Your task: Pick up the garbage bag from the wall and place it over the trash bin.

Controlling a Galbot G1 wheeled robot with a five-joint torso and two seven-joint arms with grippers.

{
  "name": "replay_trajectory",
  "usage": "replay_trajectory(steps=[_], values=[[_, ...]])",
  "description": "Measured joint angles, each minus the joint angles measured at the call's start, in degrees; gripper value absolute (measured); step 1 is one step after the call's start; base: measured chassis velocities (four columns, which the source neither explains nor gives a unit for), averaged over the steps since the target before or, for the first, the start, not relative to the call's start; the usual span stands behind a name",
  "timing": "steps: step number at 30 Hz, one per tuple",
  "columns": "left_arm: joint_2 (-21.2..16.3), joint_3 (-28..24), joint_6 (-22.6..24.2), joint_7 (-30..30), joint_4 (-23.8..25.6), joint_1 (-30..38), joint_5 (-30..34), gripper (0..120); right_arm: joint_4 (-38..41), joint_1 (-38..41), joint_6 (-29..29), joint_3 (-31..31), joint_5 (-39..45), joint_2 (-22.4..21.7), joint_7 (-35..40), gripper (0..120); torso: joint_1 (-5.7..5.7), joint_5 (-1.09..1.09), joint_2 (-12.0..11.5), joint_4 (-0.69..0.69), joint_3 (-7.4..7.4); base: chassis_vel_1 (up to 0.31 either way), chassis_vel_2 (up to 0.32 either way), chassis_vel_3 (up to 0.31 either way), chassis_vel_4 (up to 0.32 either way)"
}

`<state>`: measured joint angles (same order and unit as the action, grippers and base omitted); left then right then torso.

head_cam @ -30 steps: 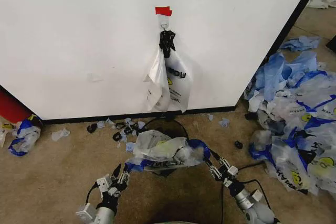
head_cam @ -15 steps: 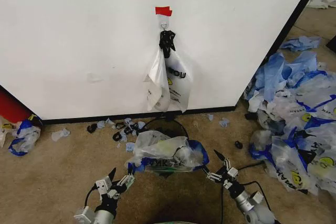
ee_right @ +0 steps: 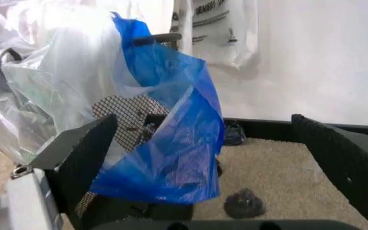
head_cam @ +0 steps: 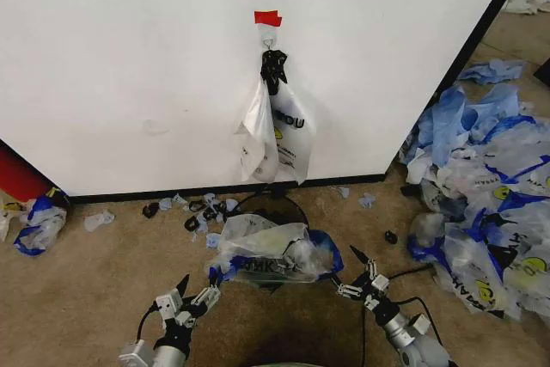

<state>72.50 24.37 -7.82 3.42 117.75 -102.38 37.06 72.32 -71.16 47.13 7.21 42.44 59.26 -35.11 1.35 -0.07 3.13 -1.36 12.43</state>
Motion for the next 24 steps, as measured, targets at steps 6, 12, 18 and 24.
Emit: replay_trajectory(steps=[6, 12, 18, 24], values=[[0.0, -0.2, 0.0, 0.0, 1.4, -1.0, -0.9, 98, 0.6, -0.2, 0.0, -0.2, 0.1, 0.0, -0.4, 100, 0.0, 0.0, 0.0, 0.0, 0.0, 0.0, 0.0, 0.0, 0.0], [0.0, -0.2, 0.0, 0.0, 2.0, -1.2, -1.5, 99, 0.7, -0.2, 0.0, -0.3, 0.1, 0.0, -0.4, 100, 0.0, 0.0, 0.0, 0.0, 0.0, 0.0, 0.0, 0.0, 0.0], [0.0, -0.1, -0.2, 0.0, 2.6, -1.4, -2.2, 100, 0.8, -0.3, 0.0, -0.2, 0.1, -0.2, -0.5, 100, 0.0, 0.0, 0.0, 0.0, 0.0, 0.0, 0.0, 0.0, 0.0], [-0.3, 0.0, -0.3, 0.0, 2.2, -1.7, -2.6, 100, 1.0, -0.4, 0.0, -0.2, 0.1, -0.4, -0.5, 100, 0.0, 0.0, 0.0, 0.0, 0.0, 0.0, 0.0, 0.0, 0.0]])
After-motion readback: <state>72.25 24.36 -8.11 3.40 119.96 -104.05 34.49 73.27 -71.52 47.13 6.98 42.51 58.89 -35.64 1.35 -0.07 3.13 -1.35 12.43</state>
